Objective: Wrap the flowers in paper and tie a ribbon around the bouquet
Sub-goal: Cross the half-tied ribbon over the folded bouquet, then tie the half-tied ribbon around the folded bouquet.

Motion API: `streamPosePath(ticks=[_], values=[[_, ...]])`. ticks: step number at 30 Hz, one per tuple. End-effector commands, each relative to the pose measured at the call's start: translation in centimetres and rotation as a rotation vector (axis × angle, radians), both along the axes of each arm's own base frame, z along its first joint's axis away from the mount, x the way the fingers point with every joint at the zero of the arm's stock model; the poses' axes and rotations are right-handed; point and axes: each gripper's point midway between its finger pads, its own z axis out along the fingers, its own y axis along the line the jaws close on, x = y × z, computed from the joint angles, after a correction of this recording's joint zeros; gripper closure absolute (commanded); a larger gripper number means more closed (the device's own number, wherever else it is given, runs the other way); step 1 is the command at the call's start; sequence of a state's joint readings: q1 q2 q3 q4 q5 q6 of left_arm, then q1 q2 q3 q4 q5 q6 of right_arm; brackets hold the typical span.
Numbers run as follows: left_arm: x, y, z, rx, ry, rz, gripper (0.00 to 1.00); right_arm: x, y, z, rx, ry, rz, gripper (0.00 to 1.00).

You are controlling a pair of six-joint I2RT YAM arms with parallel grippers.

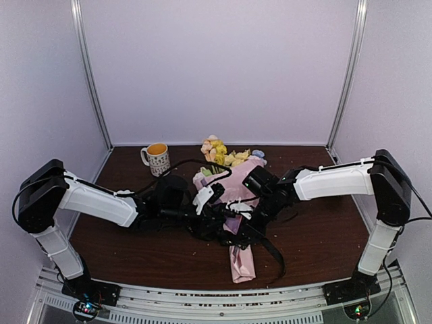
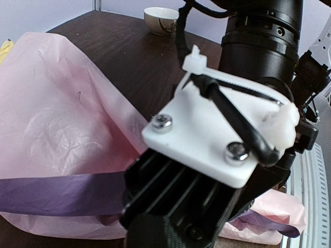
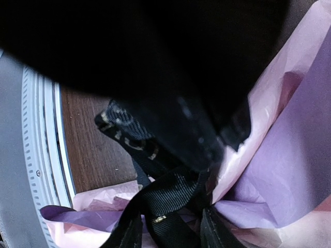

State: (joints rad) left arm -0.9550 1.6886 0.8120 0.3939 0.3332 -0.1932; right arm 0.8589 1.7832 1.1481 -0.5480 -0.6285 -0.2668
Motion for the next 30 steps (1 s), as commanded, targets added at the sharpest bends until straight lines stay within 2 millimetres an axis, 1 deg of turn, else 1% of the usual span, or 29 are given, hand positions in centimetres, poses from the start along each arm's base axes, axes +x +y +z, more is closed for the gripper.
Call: streamPosePath(ticks=[1,3,4,5,6,7,10,17,21,23,25,30], values=[[0.4,-0.5,0.9,-0.034,-0.013,-0.003,1.0,-0.2,0.8,-0.2,0.012,0.005,0.029,0.62],[0.4,-0.5,0.9,-0.032,-0.012,-0.003,1.0,-0.2,0.8,-0.3,0.007,0.005,0.029,0.67],[0.4,-0.5,0.9,-0.031,-0.011,-0.003,1.0,-0.2,0.7,-0.3,0.003,0.001,0.027,0.71],[0.4,-0.4,0.8,-0.03,-0.01,-0.002,1.0,-0.1,0.7,-0.2,0.001,-0.007,0.026,0.77],[0.4,-0.4,0.8,-0.029,-0.009,-0.003,1.0,0.0,0.6,-0.1,-0.001,-0.017,0.023,0.86],[0.4,-0.4,0.8,-0.029,-0.01,-0.002,1.0,0.1,0.5,0.2,0.002,-0.022,0.019,0.91],[0.4,-0.4,0.7,-0.026,-0.008,-0.002,1.0,0.5,0.7,1.4,0.022,-0.04,0.002,1.0],[0.4,-0.3,0.7,-0.027,-0.009,-0.001,1.0,2.2,0.3,4.4,0.068,-0.104,-0.089,1.0],[0.4,-0.3,0.6,-0.023,-0.006,0.0,1.0,3.0,-0.3,5.1,0.074,-0.125,-0.137,0.99],[0.4,-0.3,0.6,-0.024,-0.005,0.0,1.0,3.3,-0.5,5.2,0.066,-0.131,-0.155,0.96],[0.4,-0.3,0.6,-0.023,-0.006,0.0,1.0,3.6,-0.7,5.1,0.06,-0.134,-0.168,0.94],[0.4,-0.3,0.5,-0.02,-0.005,-0.001,1.0,4.3,-1.5,4.0,0.018,-0.133,-0.212,0.93]])
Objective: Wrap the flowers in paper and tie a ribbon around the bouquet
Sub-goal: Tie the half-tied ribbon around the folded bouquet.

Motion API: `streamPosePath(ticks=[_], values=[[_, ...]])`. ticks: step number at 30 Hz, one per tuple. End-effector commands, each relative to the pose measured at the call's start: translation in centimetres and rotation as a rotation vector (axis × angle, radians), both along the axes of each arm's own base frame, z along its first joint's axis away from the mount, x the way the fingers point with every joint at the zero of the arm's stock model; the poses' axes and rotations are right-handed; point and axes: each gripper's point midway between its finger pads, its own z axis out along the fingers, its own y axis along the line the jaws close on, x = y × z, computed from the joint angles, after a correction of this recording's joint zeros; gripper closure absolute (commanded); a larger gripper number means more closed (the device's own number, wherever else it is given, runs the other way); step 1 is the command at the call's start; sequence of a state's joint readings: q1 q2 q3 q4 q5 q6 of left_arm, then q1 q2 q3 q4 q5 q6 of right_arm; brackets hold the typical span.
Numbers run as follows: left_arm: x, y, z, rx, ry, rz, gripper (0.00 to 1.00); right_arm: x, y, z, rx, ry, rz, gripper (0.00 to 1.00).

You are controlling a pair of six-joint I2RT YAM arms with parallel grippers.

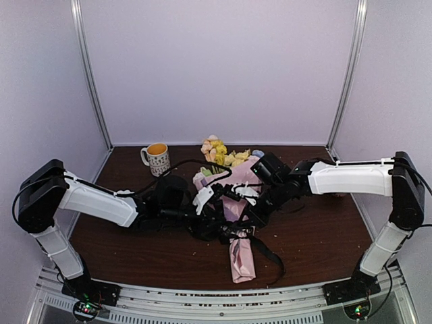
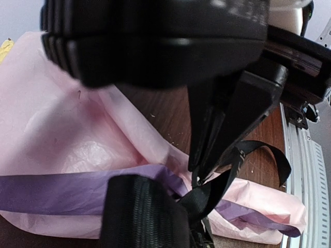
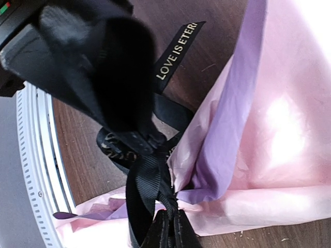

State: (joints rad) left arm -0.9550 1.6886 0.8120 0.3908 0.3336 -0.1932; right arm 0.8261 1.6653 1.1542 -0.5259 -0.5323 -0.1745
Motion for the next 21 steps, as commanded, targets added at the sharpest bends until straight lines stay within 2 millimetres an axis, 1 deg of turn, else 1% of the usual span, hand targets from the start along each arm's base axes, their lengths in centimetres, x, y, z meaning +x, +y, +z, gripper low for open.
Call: streamPosePath(ticks=[1,3,5,7,8,11,13,15,17,21], values=[[0.4,-0.3,0.6,-0.02,-0.007,-0.001,1.0,1.4,-0.9,-0.5,-0.032,-0.022,-0.075,0.92],[0.4,-0.3,0.5,-0.019,-0.006,-0.001,1.0,1.8,-1.1,-0.7,-0.036,-0.019,-0.096,0.93],[0.4,-0.3,0.5,-0.018,-0.006,0.0,1.0,2.1,-1.3,-0.6,-0.029,-0.015,-0.117,0.95],[0.5,-0.3,0.4,-0.016,-0.006,0.002,1.0,2.5,-1.3,-0.1,-0.005,-0.008,-0.141,0.99],[0.5,-0.2,0.4,-0.013,-0.005,0.006,1.0,2.8,-1.3,0.2,0.012,-0.006,-0.156,1.0],[1.1,0.1,0.1,-0.005,0.002,0.045,1.0,3.8,-1.4,1.4,0.082,0.008,-0.219,1.0],[1.7,0.6,-0.2,0.0,0.021,0.073,1.0,4.5,-1.8,1.7,0.121,0.031,-0.265,1.0],[2.2,0.9,-0.9,0.029,0.042,0.099,1.0,4.8,-2.6,1.2,0.133,0.062,-0.309,1.0],[2.7,1.4,-2.0,0.077,0.077,0.13,1.0,4.7,-3.5,0.4,0.125,0.088,-0.343,1.0],[2.5,2.3,-4.2,0.142,0.173,0.153,1.0,3.8,-5.1,-0.8,0.116,0.136,-0.404,1.0]])
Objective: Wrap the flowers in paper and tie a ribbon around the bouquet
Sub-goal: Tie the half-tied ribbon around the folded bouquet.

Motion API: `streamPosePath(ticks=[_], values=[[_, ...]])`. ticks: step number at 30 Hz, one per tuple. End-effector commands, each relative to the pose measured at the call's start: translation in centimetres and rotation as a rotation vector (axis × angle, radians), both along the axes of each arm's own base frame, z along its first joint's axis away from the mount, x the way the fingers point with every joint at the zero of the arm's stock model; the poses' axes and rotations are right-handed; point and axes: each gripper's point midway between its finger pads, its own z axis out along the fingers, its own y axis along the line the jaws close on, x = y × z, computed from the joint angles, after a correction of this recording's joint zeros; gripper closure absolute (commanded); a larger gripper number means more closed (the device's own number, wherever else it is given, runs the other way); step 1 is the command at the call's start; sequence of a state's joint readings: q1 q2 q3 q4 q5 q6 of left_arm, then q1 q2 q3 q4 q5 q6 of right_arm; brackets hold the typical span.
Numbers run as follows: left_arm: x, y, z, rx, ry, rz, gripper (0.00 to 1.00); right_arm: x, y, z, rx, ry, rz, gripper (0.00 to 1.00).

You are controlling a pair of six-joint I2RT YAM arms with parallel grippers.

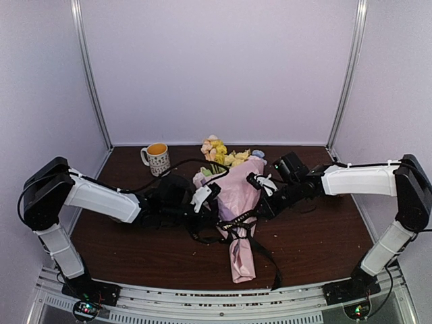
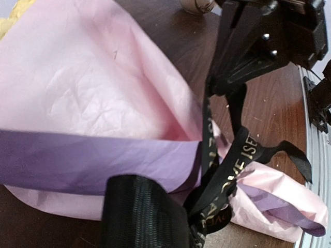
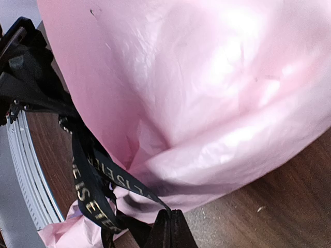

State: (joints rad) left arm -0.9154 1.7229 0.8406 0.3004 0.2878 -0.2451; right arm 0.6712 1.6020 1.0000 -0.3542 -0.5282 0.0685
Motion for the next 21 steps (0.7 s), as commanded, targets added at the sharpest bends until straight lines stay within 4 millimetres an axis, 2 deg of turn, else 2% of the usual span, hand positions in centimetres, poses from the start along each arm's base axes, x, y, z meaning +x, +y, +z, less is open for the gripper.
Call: streamPosePath(ticks=[1,12,17,21], values=[[0.2,1.0,-2.2,0.069,0.111,0.049,1.0,-1.0,-1.3,-0.2,0.041,0.051,-0.076,1.0],[-1.5,2.3,-4.1,0.106,0.207,0.053,1.0,-4.6,-6.8,-5.6,-0.002,0.197,-0.209,1.0],[-1.9,2.9,-4.8,0.128,0.236,0.062,1.0,-5.5,-9.3,-8.0,-0.005,0.263,-0.294,1.0],[-2.1,3.6,-5.6,0.167,0.253,0.074,1.0,-5.4,-10.5,-8.7,0.013,0.307,-0.348,1.0]])
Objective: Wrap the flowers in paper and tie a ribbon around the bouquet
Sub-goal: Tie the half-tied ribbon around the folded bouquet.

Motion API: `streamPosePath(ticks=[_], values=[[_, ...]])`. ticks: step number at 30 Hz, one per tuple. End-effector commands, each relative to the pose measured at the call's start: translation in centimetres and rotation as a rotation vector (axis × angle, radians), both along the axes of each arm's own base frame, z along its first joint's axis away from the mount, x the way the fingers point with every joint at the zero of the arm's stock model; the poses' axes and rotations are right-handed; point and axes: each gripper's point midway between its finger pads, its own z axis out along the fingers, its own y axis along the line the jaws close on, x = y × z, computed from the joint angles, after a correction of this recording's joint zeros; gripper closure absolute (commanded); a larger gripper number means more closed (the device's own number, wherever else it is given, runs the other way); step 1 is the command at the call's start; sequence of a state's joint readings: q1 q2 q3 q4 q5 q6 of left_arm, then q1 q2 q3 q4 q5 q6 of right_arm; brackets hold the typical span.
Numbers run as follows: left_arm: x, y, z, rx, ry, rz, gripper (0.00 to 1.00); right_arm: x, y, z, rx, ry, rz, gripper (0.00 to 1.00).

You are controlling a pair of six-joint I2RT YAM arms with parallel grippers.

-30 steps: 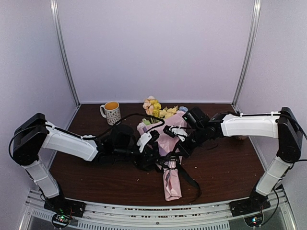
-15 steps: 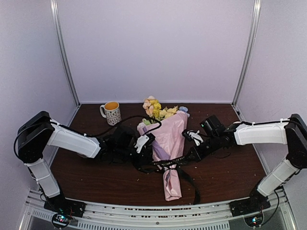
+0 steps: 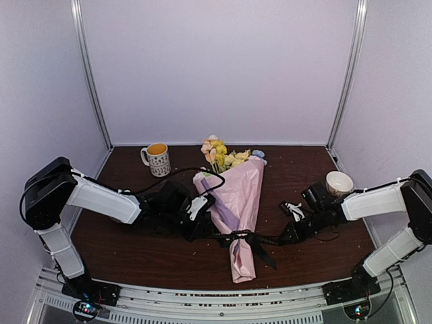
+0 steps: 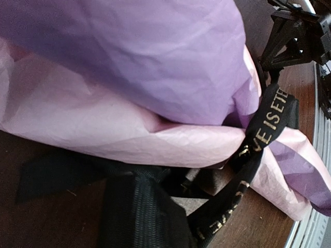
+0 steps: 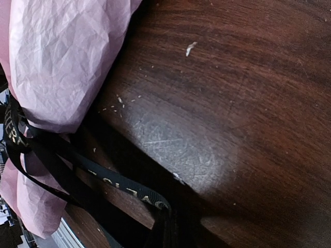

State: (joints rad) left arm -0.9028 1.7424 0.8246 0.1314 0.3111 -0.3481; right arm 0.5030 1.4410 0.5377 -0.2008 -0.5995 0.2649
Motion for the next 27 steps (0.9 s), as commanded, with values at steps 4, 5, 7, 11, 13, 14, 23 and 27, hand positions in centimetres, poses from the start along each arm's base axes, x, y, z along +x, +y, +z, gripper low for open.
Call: streamPosePath(ticks=[4,5,7,11,13,14,23,27], values=[[-0.2,1.8,-2.0,0.073,0.042,0.028,1.0,0.5,-1.9,-0.8,0.019,0.04,-0.107,1.0],[-0.2,1.9,-2.2,0.078,0.045,0.029,1.0,0.6,-1.8,-0.7,0.022,0.04,-0.103,1.0],[-0.3,1.6,-2.3,0.073,0.052,0.007,1.0,0.7,-1.5,-0.6,0.03,0.041,-0.088,1.0],[-0.7,0.2,-1.1,-0.001,0.052,-0.045,1.0,1.2,-0.6,0.7,0.056,0.022,-0.053,0.81],[-0.7,-0.1,-0.7,-0.019,0.045,-0.055,1.0,1.9,-0.5,1.7,0.054,-0.018,-0.056,0.7],[-0.7,-0.2,-0.5,-0.023,0.043,-0.059,1.0,2.2,-0.5,2.4,0.054,-0.041,-0.06,0.67],[-0.8,-0.6,-0.2,-0.043,0.045,-0.084,1.0,0.3,4.9,8.6,0.126,-0.31,0.144,0.56],[-0.8,-0.8,-0.2,-0.046,0.044,-0.09,1.0,-1.9,8.7,8.7,0.193,-0.3,0.26,0.54]])
